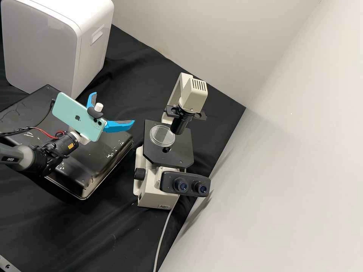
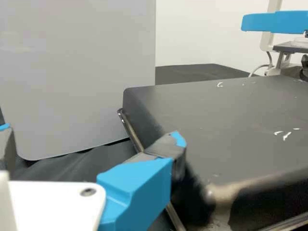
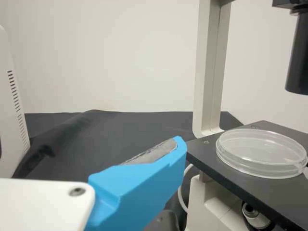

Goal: Place the petri dish on the bench

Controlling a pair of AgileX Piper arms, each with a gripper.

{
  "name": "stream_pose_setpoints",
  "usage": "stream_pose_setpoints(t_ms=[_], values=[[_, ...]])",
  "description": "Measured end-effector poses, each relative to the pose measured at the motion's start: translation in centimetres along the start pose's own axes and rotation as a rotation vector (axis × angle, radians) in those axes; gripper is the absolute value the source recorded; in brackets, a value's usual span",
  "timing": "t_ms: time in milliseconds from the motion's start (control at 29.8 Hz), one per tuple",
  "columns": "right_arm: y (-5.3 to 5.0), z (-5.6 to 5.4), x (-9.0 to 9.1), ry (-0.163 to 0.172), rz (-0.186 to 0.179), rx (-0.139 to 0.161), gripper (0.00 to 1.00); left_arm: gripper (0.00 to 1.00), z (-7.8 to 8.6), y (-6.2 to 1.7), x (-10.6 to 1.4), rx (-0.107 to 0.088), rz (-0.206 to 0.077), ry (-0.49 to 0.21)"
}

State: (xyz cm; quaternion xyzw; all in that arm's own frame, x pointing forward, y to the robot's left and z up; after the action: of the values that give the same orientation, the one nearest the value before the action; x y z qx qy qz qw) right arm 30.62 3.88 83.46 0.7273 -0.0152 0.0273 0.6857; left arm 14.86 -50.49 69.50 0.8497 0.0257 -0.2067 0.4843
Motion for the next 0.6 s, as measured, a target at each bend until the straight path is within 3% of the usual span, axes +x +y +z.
stream_pose_setpoints(t_ms=[235,604], values=[[0.0,0.0,0.0,0.0,0.0,0.0,1.0,1.0,0.1,0.13,-0.76,-0.001,0.006,-0.03],[0.0,0.0,0.0,0.0,0.0,0.0,1.0,1.0,-0.19,0.23,-0.65,-0.003,0.011,-0.014]])
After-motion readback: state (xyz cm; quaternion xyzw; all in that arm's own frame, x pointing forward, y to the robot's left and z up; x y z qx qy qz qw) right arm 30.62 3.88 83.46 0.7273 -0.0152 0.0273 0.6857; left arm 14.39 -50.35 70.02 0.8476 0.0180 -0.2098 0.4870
